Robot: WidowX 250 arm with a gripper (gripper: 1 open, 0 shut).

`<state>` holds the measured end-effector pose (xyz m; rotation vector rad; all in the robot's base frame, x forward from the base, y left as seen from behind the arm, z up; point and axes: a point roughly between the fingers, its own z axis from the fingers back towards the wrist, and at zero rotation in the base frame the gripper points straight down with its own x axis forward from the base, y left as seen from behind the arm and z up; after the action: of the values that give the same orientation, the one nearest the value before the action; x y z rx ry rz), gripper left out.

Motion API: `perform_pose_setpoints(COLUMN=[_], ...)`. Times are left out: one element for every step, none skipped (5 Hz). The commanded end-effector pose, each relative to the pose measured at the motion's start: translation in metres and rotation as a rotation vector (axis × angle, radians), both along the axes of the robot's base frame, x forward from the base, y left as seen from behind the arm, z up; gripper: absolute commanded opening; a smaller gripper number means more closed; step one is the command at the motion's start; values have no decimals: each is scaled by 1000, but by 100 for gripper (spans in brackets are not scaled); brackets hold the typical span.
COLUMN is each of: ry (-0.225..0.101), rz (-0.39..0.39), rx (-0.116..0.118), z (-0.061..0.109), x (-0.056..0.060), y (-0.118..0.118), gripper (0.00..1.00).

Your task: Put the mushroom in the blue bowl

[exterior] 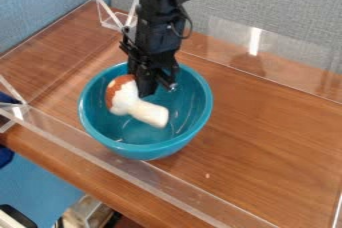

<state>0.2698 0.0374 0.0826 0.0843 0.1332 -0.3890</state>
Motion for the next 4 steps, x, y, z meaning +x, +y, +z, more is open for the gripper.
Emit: perform_pose_setpoints(ry=[-77,-82,-80,-61], rz=[-20,-33,-48,-48], rx=[-1,-11,-23,-36], z=[29,38,37,30], x=[6,7,6,0], y=[-5,-8,-15,-10], gripper=[0,0,0,0])
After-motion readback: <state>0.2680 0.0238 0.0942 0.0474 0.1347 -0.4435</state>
